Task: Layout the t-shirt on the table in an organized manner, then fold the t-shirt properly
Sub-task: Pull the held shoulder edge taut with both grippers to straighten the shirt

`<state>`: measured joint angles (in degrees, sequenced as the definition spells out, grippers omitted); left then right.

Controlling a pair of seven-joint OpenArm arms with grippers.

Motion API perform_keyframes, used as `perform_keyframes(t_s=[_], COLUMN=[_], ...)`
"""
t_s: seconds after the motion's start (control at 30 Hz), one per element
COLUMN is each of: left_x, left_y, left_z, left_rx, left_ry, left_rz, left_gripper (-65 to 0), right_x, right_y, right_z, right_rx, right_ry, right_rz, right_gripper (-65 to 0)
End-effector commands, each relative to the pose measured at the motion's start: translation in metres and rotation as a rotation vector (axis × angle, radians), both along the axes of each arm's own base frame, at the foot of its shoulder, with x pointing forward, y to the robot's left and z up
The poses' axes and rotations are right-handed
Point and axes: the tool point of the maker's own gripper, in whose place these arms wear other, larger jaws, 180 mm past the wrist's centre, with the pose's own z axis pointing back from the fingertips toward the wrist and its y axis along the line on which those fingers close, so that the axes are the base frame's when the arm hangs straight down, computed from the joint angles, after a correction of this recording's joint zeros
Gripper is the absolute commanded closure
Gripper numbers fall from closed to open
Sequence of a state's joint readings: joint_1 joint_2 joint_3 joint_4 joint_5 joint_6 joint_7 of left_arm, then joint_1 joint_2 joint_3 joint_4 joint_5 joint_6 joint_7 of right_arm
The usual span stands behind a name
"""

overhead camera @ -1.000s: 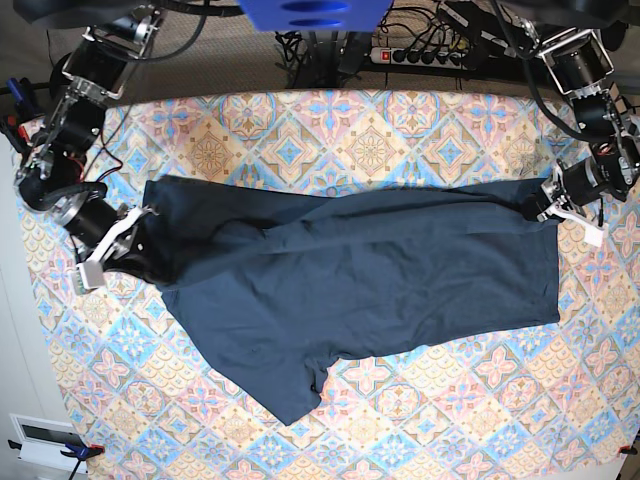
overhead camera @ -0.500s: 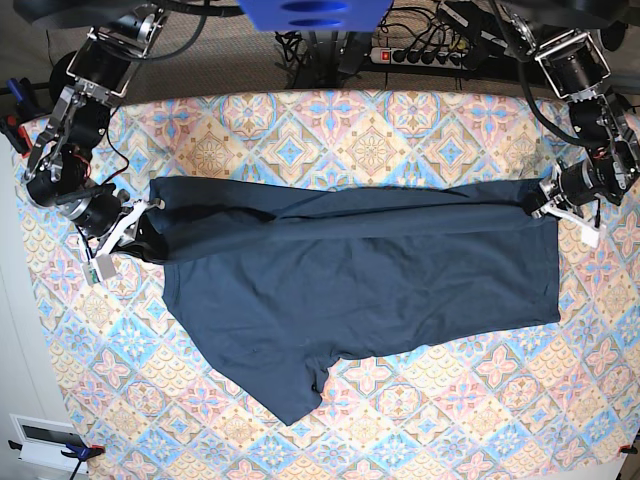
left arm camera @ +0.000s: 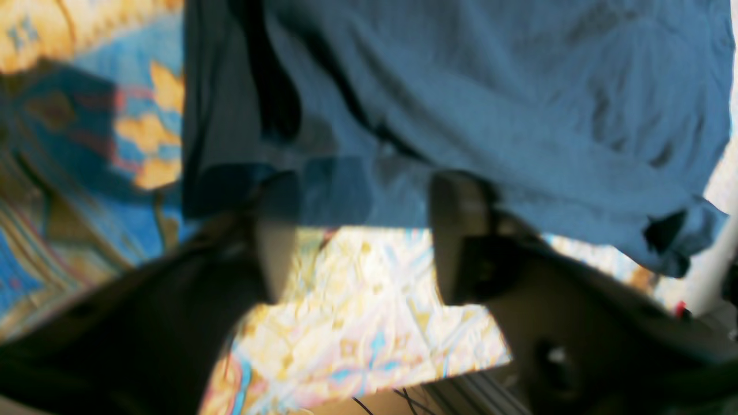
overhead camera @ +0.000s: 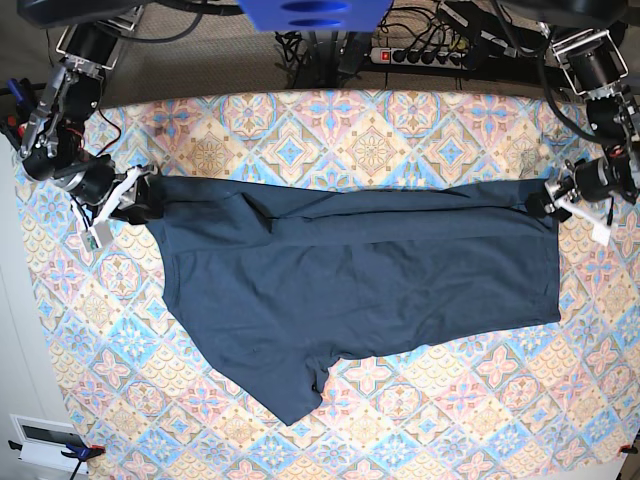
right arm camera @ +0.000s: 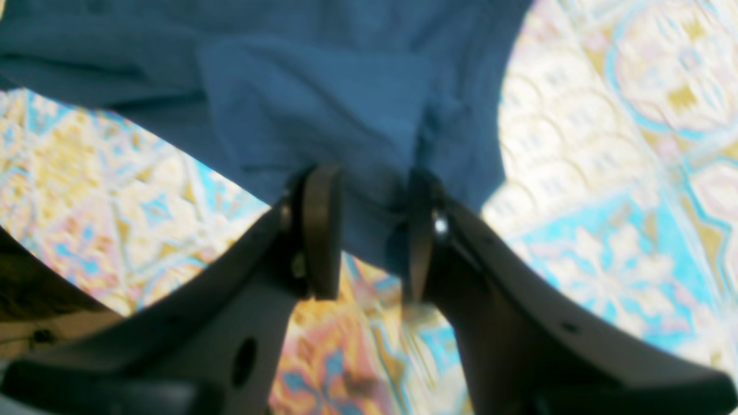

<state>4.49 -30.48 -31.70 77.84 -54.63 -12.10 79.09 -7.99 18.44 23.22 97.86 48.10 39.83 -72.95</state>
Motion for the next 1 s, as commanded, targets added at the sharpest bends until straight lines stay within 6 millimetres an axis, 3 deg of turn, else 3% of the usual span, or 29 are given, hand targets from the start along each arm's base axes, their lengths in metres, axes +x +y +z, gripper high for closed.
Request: perform_keyframes(t_s=[0.0,0.3,0.57,0.7,0.97], left_x=[0.005,-0.029,-0.023,-0.026,-0.017], left_y=[0.008,0.006,-0.02,-0.025,-0.022], left_z=[0.014,0.001,-0.016,-0.029,-0.029], left_rx=[0.014,-0.044,-0.092,-0.058,-0.05], left_ry=[-0.034,0.018,0.02,0.048,0.002], left_rz=[-0.002,0.002,0.02,0.028,0.065], left_gripper=[-41.1,-43.8,-43.8,-43.8,-43.8], right_x=[0.009,-0.009,-0.008,-0.008,-0.008], right_y=[-0.005,-0.012,0.005,0.003,0.003], right_z=[0.015,-0.004,-0.009,-0.008,-0.008], right_rx=[-0.01,-0.07,-0.064,-0.065,-0.065], right_ry=[-0.056,0.018,0.029,0.027,0.027], right_rz=[0.003,0.001,0.054,0.048,0.047], right_gripper=[-18.8,-18.8,-18.8,-18.8,-18.8])
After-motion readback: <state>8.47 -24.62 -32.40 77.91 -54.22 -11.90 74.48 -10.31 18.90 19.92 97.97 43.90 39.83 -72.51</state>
